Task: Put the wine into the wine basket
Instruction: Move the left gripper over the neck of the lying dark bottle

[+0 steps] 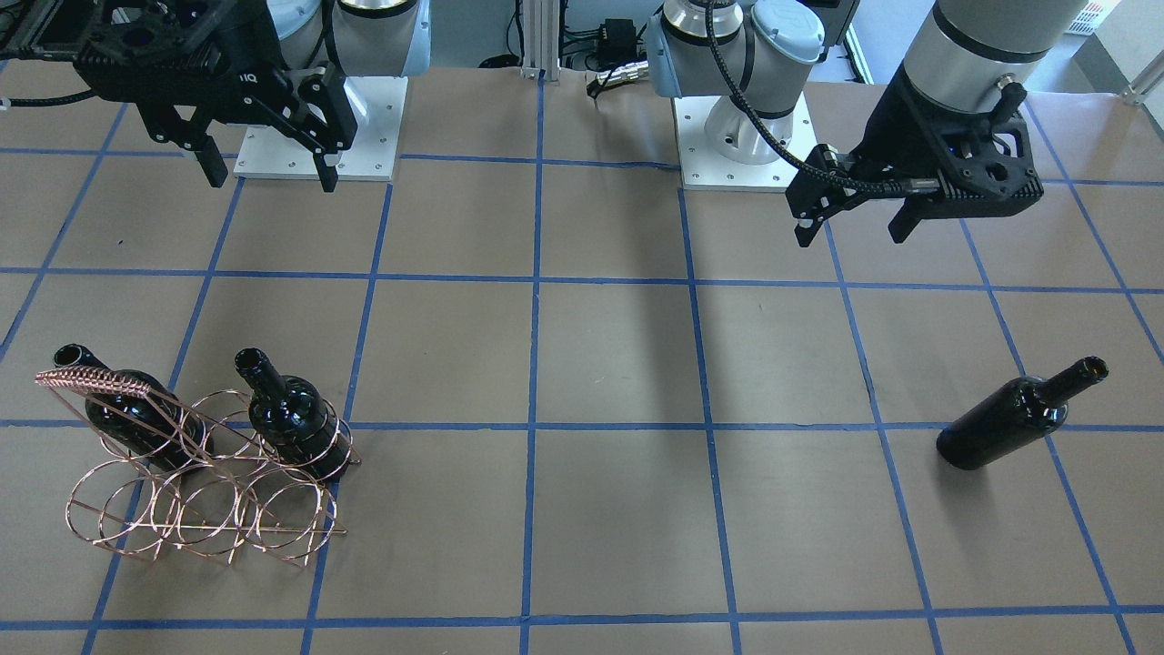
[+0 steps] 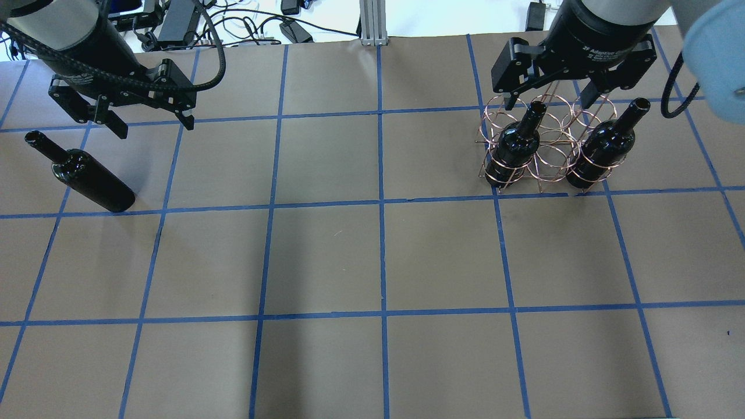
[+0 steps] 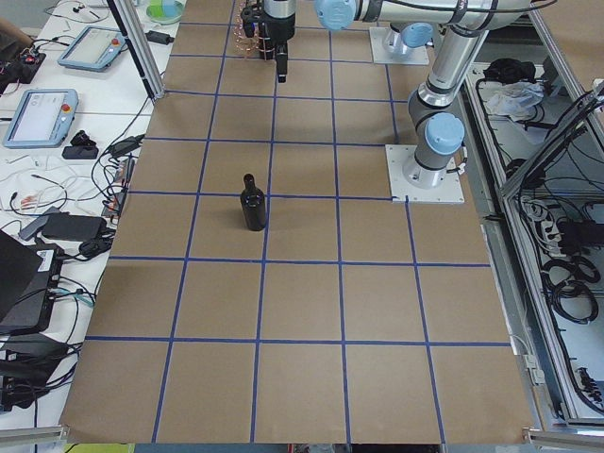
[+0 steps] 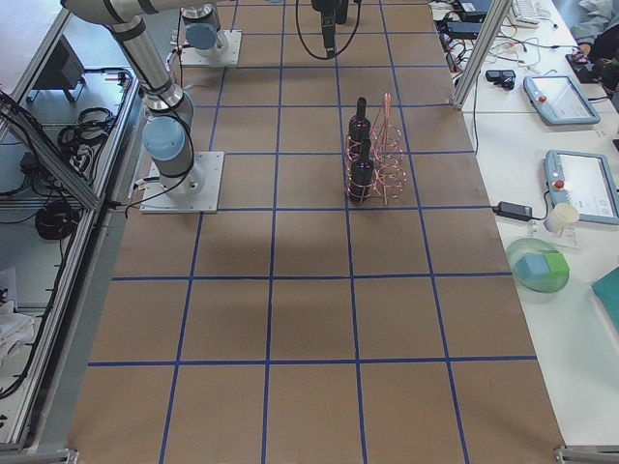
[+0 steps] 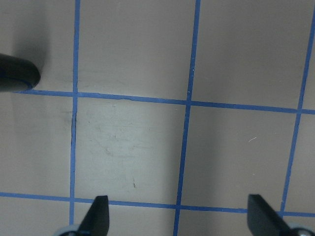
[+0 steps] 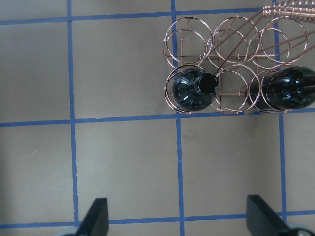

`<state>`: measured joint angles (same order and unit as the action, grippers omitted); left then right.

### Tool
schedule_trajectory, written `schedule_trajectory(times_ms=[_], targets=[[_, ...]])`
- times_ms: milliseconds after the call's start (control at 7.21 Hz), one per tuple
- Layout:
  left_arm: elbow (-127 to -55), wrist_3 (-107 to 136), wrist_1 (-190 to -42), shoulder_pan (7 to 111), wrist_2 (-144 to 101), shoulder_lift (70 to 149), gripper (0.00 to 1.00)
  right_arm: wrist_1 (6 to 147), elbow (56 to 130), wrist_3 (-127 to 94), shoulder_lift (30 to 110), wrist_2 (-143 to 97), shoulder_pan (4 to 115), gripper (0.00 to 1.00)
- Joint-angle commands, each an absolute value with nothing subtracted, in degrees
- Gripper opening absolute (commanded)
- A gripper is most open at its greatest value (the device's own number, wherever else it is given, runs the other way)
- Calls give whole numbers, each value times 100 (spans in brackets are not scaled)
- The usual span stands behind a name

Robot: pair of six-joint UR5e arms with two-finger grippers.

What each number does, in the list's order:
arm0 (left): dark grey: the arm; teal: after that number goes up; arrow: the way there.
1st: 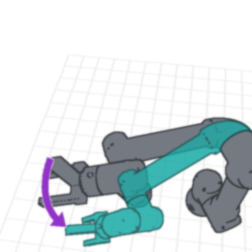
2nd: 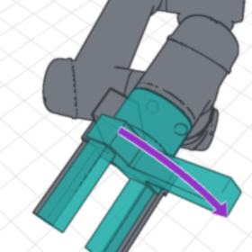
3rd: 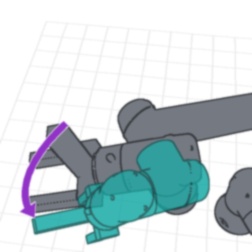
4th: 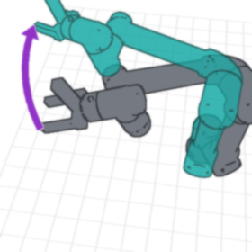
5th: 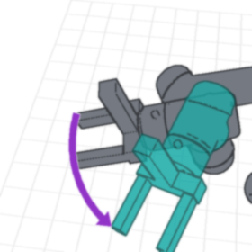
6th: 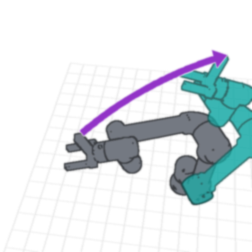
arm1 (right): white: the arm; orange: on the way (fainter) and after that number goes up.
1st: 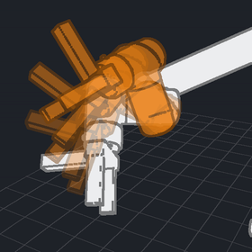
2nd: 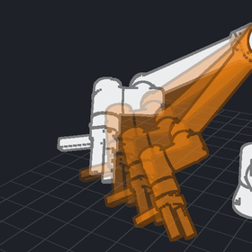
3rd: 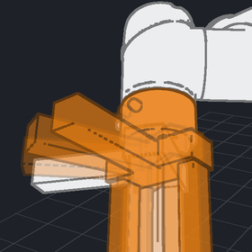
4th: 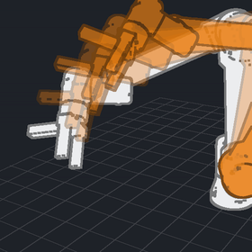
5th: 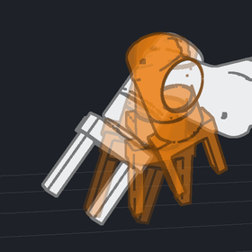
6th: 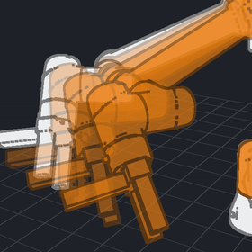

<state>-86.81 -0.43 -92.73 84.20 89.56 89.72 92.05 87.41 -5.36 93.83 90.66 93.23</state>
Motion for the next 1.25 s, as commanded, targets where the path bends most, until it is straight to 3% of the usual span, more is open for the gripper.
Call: schedule_trajectory(times_ms=[0, 1110], targets=[[-8736, -35, -9273, 8420, 8930, 8974, 100, 9228, 8754, -579, 9299, 9070, 9264, 100], [-8886, -44, -9264, 8402, 9000, 8895, 100, 9194, 8754, -518, 9255, 9044, 9000, 100]])
